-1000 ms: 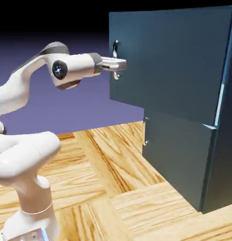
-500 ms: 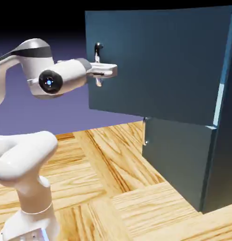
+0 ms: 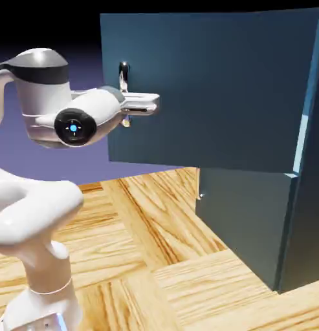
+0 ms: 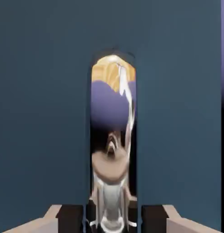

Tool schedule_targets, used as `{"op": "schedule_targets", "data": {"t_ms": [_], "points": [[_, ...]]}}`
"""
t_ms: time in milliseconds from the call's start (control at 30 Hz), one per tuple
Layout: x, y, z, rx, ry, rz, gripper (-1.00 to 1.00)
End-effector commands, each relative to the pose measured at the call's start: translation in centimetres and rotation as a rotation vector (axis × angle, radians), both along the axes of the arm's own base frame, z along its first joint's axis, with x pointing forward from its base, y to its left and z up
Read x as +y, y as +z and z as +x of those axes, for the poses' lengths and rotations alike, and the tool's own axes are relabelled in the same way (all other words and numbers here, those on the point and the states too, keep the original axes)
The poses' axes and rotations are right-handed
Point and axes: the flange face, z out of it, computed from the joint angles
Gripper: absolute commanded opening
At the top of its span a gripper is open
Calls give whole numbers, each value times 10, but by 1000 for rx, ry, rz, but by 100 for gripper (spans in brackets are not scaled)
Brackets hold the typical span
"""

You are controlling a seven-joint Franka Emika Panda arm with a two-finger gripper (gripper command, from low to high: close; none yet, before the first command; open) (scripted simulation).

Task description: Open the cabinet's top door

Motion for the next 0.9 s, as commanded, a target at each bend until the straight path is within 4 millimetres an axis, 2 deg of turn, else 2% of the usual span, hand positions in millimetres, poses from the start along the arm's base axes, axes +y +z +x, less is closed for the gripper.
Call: {"op": "schedule_targets", "data": {"t_ms": [0,433,867], "points": [[-8,0,-2,0,20,0,-100],[-122,0,-12,0,272,0,-100],[-233,0,7,0,518,0,-100]]}}
